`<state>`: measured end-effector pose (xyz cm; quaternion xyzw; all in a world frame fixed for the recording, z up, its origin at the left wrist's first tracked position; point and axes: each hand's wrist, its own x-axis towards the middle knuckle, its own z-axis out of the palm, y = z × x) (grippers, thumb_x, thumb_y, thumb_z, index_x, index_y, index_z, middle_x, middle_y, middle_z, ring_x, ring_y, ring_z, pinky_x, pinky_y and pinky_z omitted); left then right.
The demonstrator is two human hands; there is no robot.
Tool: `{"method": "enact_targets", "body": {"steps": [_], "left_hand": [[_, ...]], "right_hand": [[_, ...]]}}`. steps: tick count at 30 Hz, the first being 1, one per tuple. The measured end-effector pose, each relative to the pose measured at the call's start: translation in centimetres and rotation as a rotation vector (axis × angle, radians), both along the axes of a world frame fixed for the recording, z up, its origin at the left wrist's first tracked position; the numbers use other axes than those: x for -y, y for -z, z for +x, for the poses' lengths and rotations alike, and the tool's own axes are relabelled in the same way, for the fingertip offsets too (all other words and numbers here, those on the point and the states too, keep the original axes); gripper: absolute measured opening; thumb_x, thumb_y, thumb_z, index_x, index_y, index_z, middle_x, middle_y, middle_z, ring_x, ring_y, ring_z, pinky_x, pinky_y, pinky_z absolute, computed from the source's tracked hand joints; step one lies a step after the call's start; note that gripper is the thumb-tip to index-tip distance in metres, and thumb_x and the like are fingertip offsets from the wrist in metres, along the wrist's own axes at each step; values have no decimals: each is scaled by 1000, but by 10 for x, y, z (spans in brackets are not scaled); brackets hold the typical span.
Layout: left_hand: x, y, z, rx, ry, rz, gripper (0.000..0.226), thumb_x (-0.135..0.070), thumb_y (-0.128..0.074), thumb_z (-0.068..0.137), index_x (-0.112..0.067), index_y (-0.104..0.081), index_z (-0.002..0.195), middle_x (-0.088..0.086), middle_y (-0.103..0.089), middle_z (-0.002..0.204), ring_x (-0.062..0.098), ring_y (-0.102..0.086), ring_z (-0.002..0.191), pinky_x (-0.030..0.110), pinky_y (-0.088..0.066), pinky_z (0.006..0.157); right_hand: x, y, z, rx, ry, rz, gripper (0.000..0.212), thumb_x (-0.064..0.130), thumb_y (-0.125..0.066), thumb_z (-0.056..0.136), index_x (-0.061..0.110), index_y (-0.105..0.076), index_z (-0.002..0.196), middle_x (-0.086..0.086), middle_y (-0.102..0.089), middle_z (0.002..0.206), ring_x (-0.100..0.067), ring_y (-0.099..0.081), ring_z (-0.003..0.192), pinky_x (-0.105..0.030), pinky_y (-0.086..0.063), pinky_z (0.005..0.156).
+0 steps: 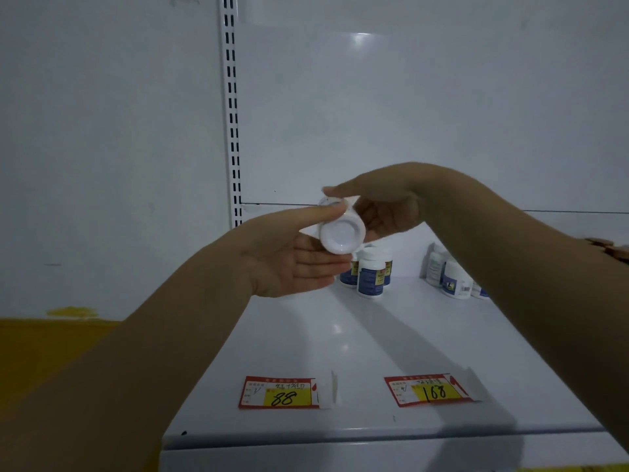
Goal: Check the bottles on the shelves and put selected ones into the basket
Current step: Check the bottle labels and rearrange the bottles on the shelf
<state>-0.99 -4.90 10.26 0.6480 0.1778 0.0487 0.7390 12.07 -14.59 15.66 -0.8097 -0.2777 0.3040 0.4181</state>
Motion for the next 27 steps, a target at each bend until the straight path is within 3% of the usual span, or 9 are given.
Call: {"method": "enact_targets", "body": {"steps": [3, 8, 14, 15, 17, 20, 24, 27], "left_hand": [[1, 1, -1, -78, 15, -23, 60, -43, -73, 57, 5, -61, 91, 18, -73, 93, 27, -69, 91, 36, -53, 83], [0, 4, 1, -74, 15, 58, 59, -41, -73, 51, 1, -61, 91, 16, -73, 92, 26, -69, 90, 35, -53, 83], [-2, 14, 11, 152, -136, 372, 51, -32, -80, 64, -13, -65, 109, 2, -73, 99, 14, -68, 94, 29, -50, 91], [-3, 16, 13, 188, -178, 437, 45, -32, -81, 65, -17, -67, 105, -1, -72, 96, 12, -67, 93, 27, -51, 88], [-4, 18, 14, 270, -235, 531, 30, -28, -81, 67, -27, -65, 92, -12, -69, 84, 1, -65, 79, 17, -49, 68], [-6, 25, 15, 423, -223, 591, 33, -11, -82, 66, -27, -60, 85, -18, -65, 75, -8, -64, 60, 5, -45, 50], [-12, 37, 17, 461, -266, 714, 39, -17, -85, 62, -27, -61, 91, -16, -67, 84, -1, -67, 75, 12, -53, 69], [-16, 42, 21, 456, -300, 765, 37, -25, -85, 61, -34, -58, 85, -22, -64, 81, -4, -64, 75, 8, -50, 64]], "right_hand": [[3, 12, 6, -70, 16, -48, 61, 47, -62, 86, -7, -55, 115, -14, -67, 77, -18, -67, 57, -26, -58, 59], [4, 15, 9, -82, 27, 8, 62, 44, -66, 84, -8, -56, 117, -14, -68, 85, -18, -68, 58, -26, -59, 56], [12, 8, 0, 90, -139, 406, 35, 31, -63, 89, 2, -63, 109, -15, -69, 105, -22, -69, 89, -29, -59, 79], [15, 8, -1, 131, -168, 467, 33, 29, -63, 89, 2, -64, 108, -14, -70, 104, -22, -70, 90, -28, -59, 77], [19, 12, -2, 224, -216, 543, 29, 26, -62, 90, 0, -66, 103, -10, -72, 96, -18, -70, 88, -24, -57, 77], [21, 24, 1, 307, -240, 607, 22, 22, -61, 91, 3, -67, 101, -8, -71, 96, -18, -68, 93, -28, -55, 87], [21, 33, 4, 370, -230, 586, 25, 22, -62, 90, 8, -66, 111, -8, -70, 110, -19, -67, 104, -31, -52, 95], [17, 29, 3, 498, -209, 504, 31, 33, -63, 88, 15, -64, 114, -2, -70, 109, -13, -67, 99, -27, -54, 90]]}}
